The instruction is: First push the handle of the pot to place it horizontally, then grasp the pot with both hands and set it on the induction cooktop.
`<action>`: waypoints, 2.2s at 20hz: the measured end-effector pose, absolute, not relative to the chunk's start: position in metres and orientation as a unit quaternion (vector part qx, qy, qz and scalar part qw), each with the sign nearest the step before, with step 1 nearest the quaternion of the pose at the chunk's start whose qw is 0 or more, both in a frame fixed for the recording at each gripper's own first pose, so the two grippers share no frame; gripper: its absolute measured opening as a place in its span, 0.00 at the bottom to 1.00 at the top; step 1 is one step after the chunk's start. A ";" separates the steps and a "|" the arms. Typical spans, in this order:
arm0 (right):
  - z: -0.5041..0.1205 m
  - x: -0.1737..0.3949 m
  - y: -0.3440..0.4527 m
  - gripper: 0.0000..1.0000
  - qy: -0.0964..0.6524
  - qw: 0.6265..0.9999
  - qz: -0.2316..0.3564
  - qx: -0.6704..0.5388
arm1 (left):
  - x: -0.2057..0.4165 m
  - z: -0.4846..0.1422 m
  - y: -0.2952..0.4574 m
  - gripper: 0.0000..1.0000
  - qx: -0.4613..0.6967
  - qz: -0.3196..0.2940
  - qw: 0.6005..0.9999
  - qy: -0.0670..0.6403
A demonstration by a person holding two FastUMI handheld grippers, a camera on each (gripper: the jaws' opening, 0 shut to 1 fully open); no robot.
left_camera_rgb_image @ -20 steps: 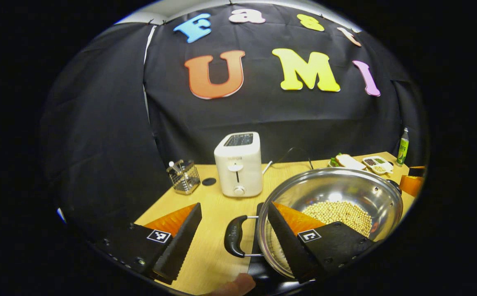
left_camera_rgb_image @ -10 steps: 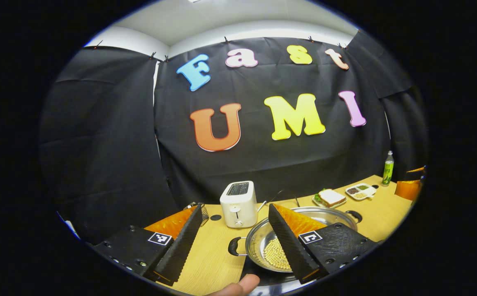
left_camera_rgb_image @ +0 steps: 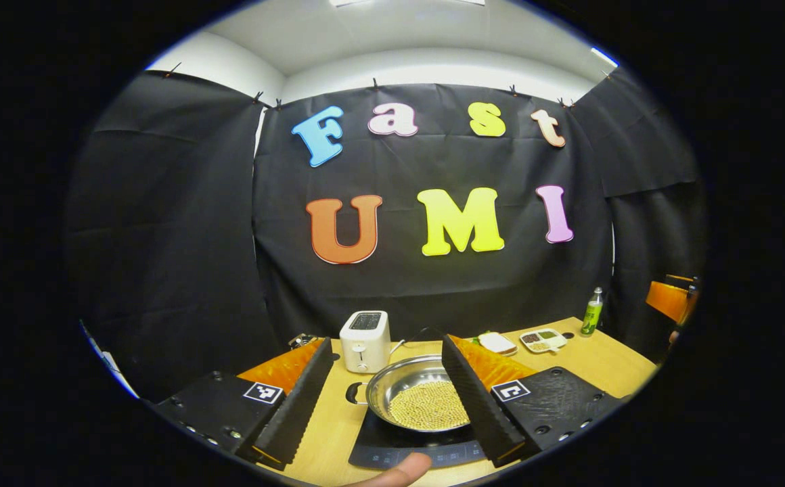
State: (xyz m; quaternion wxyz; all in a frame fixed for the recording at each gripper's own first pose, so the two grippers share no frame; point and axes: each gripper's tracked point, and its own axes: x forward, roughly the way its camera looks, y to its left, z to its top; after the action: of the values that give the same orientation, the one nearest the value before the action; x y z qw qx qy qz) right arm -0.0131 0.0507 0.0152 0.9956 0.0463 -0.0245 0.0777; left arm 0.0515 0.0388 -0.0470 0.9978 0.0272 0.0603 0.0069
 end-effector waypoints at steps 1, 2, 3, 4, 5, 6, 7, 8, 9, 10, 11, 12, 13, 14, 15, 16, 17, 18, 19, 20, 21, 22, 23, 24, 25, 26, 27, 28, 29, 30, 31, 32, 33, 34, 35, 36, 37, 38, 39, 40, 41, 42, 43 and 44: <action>0.020 -0.021 0.042 0.96 -0.028 0.997 0.068 0.039 | 0.039 -0.053 0.042 0.96 0.023 0.016 0.998 0.064; 0.019 -0.030 0.036 0.96 -0.023 0.997 0.059 0.033 | 0.031 -0.049 0.041 0.96 0.017 0.022 0.998 0.060; 0.017 -0.038 0.033 0.96 -0.018 0.998 0.054 0.026 | 0.023 -0.048 0.036 0.96 0.010 0.018 0.998 0.057; 0.017 -0.046 0.031 1.00 -0.015 0.998 0.054 0.020 | 0.014 -0.049 0.027 0.96 0.002 0.011 0.998 0.055; 0.018 -0.056 0.029 0.96 -0.014 0.998 0.057 0.017 | 0.005 -0.049 0.020 0.96 -0.004 0.003 0.999 0.052; 0.020 -0.063 0.028 0.97 -0.017 0.998 0.059 0.019 | -0.004 -0.048 0.016 0.96 -0.006 -0.003 0.999 0.046; 0.023 -0.071 0.024 0.96 -0.023 0.998 0.054 0.025 | -0.011 -0.045 0.014 0.96 -0.008 -0.005 0.999 0.040; 0.026 -0.078 0.019 1.00 -0.031 0.998 0.050 0.031 | -0.020 -0.044 0.012 0.96 -0.010 -0.005 0.999 0.034; 0.031 -0.087 0.018 0.96 -0.042 0.997 0.049 0.031 | -0.028 -0.042 0.011 0.96 -0.017 -0.006 0.999 0.028; 0.034 -0.095 0.016 1.00 -0.053 0.997 0.049 0.030 | -0.036 -0.041 0.009 0.96 -0.024 -0.007 0.999 0.023; 0.036 -0.102 0.014 1.00 -0.059 0.997 0.046 0.030 | -0.044 -0.041 0.008 0.96 -0.027 -0.008 0.999 0.020; 0.035 -0.109 0.010 1.00 -0.063 0.997 0.041 0.033 | -0.051 -0.040 0.008 0.96 -0.025 -0.009 1.000 0.015; 0.038 -0.114 0.007 0.96 -0.068 0.996 0.037 0.035 | -0.058 -0.037 0.008 0.96 -0.022 -0.008 1.000 0.008; 0.041 -0.118 0.006 0.96 -0.074 0.996 0.037 0.035 | -0.066 -0.037 0.006 0.96 -0.023 -0.012 1.000 0.004; 0.042 -0.119 0.007 0.96 -0.074 0.996 0.039 0.033 | -0.072 -0.034 0.001 0.97 -0.025 -0.019 1.000 -0.001; 0.036 -0.122 0.009 0.96 -0.067 0.996 0.041 0.032 | -0.078 -0.036 -0.006 0.96 -0.024 -0.029 0.999 -0.004; 0.035 -0.125 0.010 0.96 -0.063 0.997 0.041 0.033 | -0.081 -0.032 -0.015 0.94 -0.020 -0.038 0.999 -0.005; 0.036 -0.126 0.014 1.00 -0.064 0.996 0.046 0.032 | -0.084 -0.032 -0.018 0.83 -0.014 -0.044 0.999 -0.004; 0.035 -0.130 0.019 0.96 -0.064 0.996 0.053 0.030 | -0.088 -0.033 -0.021 0.83 -0.008 -0.046 0.999 -0.003; 0.033 -0.133 0.021 0.96 -0.063 0.996 0.058 0.028 | -0.091 -0.034 -0.023 0.84 -0.002 -0.047 0.999 -0.003; 0.033 -0.135 0.024 1.00 -0.064 0.996 0.063 0.024 | -0.093 -0.033 -0.024 0.95 0.003 -0.047 0.999 -0.004; 0.033 -0.135 0.027 1.00 -0.067 0.995 0.067 0.018 | -0.093 -0.033 -0.025 0.95 0.005 -0.046 0.999 -0.006; 0.031 -0.133 0.028 0.96 -0.067 0.995 0.068 0.013 | -0.093 -0.034 -0.025 0.95 0.006 -0.045 0.999 -0.006; 0.025 -0.133 0.030 0.96 -0.063 0.995 0.070 0.013 | -0.093 -0.035 -0.023 0.95 0.007 -0.041 0.999 -0.005; 0.021 -0.131 0.033 0.96 -0.057 0.996 0.074 0.011 | -0.093 -0.035 -0.021 0.95 0.009 -0.035 0.999 -0.006; 0.016 -0.129 0.033 0.96 -0.051 0.996 0.075 0.011 | -0.092 -0.034 -0.019 0.95 0.011 -0.031 0.999 -0.008; 0.012 -0.126 0.031 0.97 -0.047 0.996 0.075 0.011 | -0.093 -0.032 -0.017 0.95 0.011 -0.027 0.999 -0.012; 0.009 -0.124 0.029 0.96 -0.043 0.996 0.071 0.012 | -0.093 -0.032 -0.016 0.95 0.009 -0.027 1.000 -0.014; 0.006 -0.120 0.028 0.96 -0.040 0.997 0.067 0.013 | -0.092 -0.033 -0.016 0.95 0.003 -0.028 0.999 -0.015; 0.003 -0.118 0.026 0.96 -0.035 0.997 0.063 0.015 | -0.092 -0.036 -0.014 0.95 -0.005 -0.027 1.000 -0.011; -0.001 -0.116 0.026 0.96 -0.029 0.997 0.062 0.020 | -0.091 -0.039 -0.010 0.95 -0.010 -0.024 1.000 -0.007; -0.003 -0.115 0.027 1.00 -0.024 0.997 0.064 0.022 | -0.090 -0.041 -0.006 0.95 -0.012 -0.021 1.000 -0.003; -0.006 -0.115 0.027 1.00 -0.021 0.997 0.066 0.020 | -0.089 -0.043 -0.002 0.95 -0.013 -0.017 1.000 -0.001; -0.007 -0.114 0.025 0.97 -0.020 0.997 0.066 0.017 | -0.088 -0.045 0.001 0.95 -0.014 -0.013 1.000 0.002; -0.007 -0.113 0.021 1.00 -0.020 0.998 0.062 0.017 | -0.086 -0.047 0.003 0.95 -0.016 -0.011 1.000 0.006; -0.008 -0.112 0.018 0.96 -0.020 0.998 0.057 0.018 | -0.086 -0.048 0.003 0.95 -0.019 -0.011 1.000 0.008; -0.009 -0.112 0.015 1.00 -0.019 0.998 0.054 0.019 | -0.086 -0.048 0.004 0.95 -0.022 -0.011 1.000 0.010; -0.010 -0.112 0.014 1.00 -0.019 0.998 0.052 0.019 | -0.085 -0.050 0.004 0.84 -0.023 -0.011 1.000 0.013; -0.010 -0.111 0.013 1.00 -0.018 0.998 0.051 0.021 | -0.085 -0.050 0.003 0.95 -0.021 -0.011 1.000 0.013; -0.012 -0.111 0.013 0.96 -0.016 0.998 0.051 0.022 | -0.084 -0.051 0.004 0.95 -0.018 -0.011 1.000 0.014; -0.014 -0.112 0.014 0.96 -0.013 0.998 0.055 0.023 | -0.083 -0.051 0.003 0.95 -0.016 -0.011 1.000 0.015; -0.015 -0.111 0.015 1.00 -0.010 0.998 0.059 0.026 | -0.084 -0.052 0.001 0.95 -0.014 -0.014 1.000 0.016; -0.017 -0.112 0.015 1.00 -0.008 0.998 0.060 0.029 | -0.084 -0.053 -0.002 0.95 -0.013 -0.018 1.000 0.016; -0.019 -0.110 0.015 0.96 -0.006 0.998 0.061 0.030 | -0.085 -0.053 -0.005 0.95 -0.013 -0.021 1.000 0.016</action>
State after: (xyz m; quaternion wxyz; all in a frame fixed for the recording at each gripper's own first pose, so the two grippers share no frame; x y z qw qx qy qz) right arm -0.1104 0.0146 -0.0187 0.9977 0.0302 -0.0055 0.0607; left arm -0.0847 -0.0046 -0.0531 0.9996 -0.0128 0.0165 -0.0208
